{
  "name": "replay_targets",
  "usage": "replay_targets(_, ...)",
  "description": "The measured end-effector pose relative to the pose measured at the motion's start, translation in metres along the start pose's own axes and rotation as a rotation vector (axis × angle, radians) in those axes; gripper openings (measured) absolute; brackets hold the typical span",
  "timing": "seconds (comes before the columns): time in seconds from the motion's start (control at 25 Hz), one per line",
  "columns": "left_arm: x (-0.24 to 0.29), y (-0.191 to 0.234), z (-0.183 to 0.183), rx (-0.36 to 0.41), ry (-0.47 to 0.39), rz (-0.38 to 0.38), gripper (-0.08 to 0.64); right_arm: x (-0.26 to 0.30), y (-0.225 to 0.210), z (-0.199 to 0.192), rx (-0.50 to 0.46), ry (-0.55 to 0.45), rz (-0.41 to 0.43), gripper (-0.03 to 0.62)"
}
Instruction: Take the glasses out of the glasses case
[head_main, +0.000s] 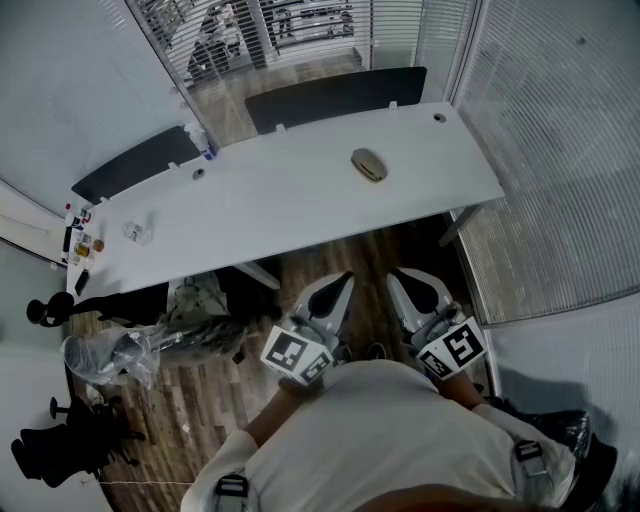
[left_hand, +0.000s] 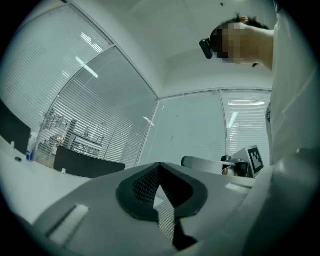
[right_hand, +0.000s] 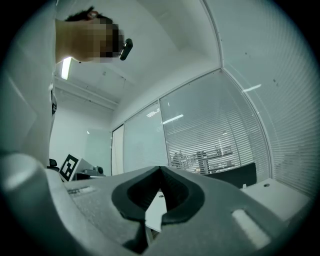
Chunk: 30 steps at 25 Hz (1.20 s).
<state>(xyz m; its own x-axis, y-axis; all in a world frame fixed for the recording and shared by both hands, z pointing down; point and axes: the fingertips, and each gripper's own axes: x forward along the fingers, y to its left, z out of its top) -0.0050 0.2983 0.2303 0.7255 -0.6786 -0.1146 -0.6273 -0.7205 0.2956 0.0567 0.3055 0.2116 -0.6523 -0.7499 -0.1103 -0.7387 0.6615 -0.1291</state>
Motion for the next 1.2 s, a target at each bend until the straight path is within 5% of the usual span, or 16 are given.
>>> replay_targets(1.2, 0.058, -0.061, -0.034, 0.010, 0.023, -0.003, 0.002, -0.067, -0.063, 0.004, 0.014, -0.004, -0.015, 0.000)
